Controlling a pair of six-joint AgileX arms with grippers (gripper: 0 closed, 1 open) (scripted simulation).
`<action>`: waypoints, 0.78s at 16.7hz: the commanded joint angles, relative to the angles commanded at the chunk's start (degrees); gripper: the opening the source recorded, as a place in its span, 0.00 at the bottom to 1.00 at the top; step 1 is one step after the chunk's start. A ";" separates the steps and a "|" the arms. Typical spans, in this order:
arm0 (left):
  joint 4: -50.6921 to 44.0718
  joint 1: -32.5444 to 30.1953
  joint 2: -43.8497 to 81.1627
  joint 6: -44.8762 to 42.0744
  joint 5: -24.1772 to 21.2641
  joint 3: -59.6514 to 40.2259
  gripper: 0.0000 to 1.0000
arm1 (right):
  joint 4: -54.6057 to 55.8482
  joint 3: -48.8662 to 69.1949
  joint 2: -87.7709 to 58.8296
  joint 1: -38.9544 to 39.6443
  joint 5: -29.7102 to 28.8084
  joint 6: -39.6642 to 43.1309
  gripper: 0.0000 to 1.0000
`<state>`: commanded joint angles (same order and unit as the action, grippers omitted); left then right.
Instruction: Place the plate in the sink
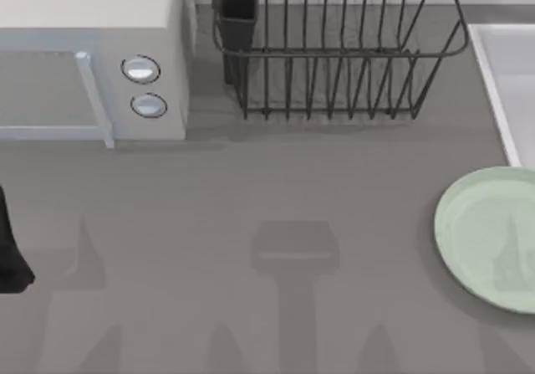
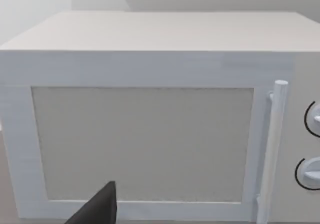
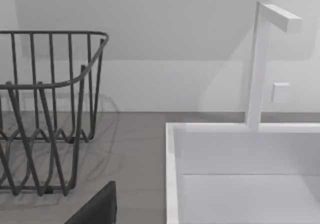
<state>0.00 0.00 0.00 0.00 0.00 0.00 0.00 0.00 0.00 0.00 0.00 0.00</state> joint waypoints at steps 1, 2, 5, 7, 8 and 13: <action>0.00 0.00 0.00 0.00 0.00 0.00 1.00 | -0.01 0.01 -0.01 0.00 0.00 0.00 1.00; 0.00 0.00 0.00 0.00 0.00 0.00 1.00 | -0.43 0.55 -0.59 0.15 0.00 -0.15 1.00; 0.00 0.00 0.00 0.00 0.00 0.00 1.00 | -4.25 5.39 -5.99 1.48 0.00 -1.54 1.00; 0.00 0.00 0.00 0.00 0.00 0.00 1.00 | -8.58 10.85 -12.60 2.99 -0.01 -3.11 1.00; 0.00 0.00 0.00 0.00 0.00 0.00 1.00 | -11.15 14.09 -16.70 3.89 -0.01 -4.04 1.00; 0.00 0.00 0.00 0.00 0.00 0.00 1.00 | -26.65 33.67 -42.61 9.30 -0.02 -9.65 1.00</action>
<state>0.00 0.00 0.00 0.00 0.00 0.00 -26.65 33.67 -42.61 9.30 -0.02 -9.65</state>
